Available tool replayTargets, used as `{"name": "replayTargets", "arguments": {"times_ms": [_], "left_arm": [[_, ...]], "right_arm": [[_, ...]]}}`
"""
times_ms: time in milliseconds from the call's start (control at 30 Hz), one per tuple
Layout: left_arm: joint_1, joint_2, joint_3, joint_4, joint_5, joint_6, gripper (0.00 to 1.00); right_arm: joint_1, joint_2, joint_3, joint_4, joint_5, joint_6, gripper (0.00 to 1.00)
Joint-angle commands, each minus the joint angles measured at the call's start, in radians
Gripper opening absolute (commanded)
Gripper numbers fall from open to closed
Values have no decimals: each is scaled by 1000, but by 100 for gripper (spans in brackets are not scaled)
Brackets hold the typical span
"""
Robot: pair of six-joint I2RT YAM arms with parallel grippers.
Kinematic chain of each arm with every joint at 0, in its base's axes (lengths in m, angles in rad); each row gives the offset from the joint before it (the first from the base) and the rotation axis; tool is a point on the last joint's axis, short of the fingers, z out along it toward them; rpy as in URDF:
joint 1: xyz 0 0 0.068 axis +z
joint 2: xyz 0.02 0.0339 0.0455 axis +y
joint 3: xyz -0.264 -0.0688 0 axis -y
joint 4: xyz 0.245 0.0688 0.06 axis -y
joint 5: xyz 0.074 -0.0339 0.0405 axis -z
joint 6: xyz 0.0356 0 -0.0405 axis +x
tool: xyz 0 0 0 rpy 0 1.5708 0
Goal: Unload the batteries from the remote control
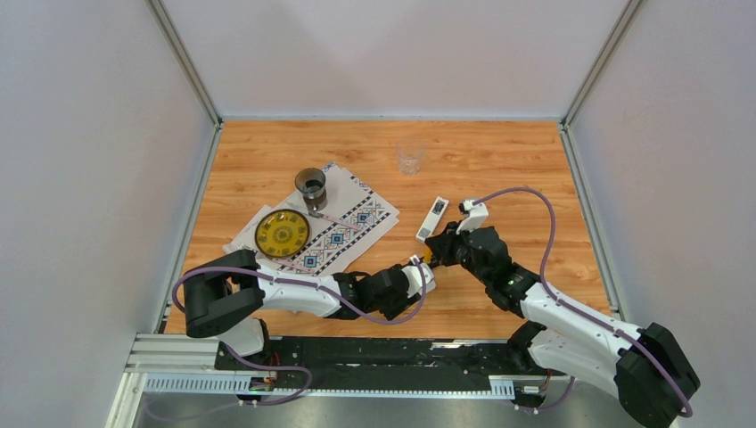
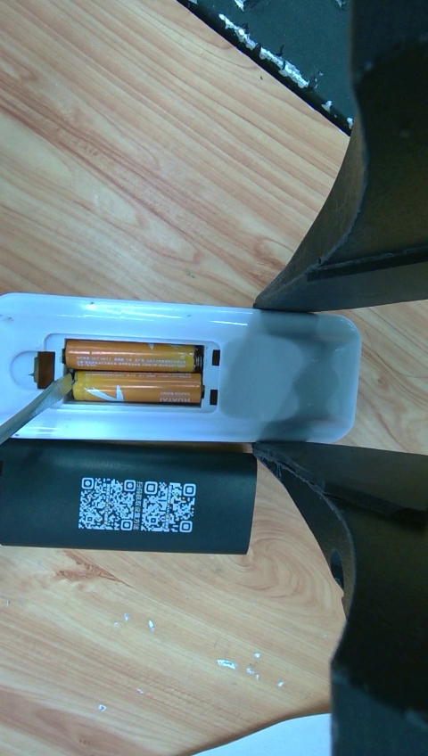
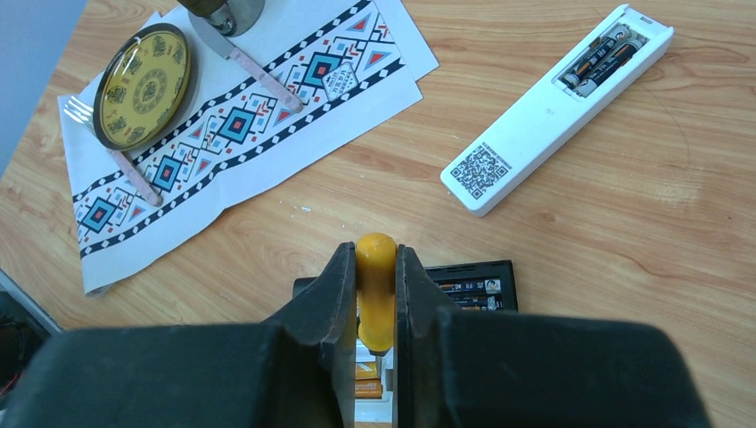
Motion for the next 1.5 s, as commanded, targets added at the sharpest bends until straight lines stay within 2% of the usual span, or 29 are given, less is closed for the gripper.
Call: {"name": "replayTargets", "arguments": {"times_ms": [0,400,633,1000,1467], "left_arm": [[2,61,-16,-123,10,19,24],[2,50,-24,-118,3,15,17],[2,48,-24,-118,1,9,0],[2,55,-26,-110,4,2,0],[2,48,-35,-107,-13,-8,0]], "right_arm": [[13,22,5,34,50,15,0],[30,48,-14,52,15,70,0],[38,45,-48,95,-31,125,0],[36,-1,-61,126,-81,257,0],[32,-96,-52,124,-162,309,0]]}}
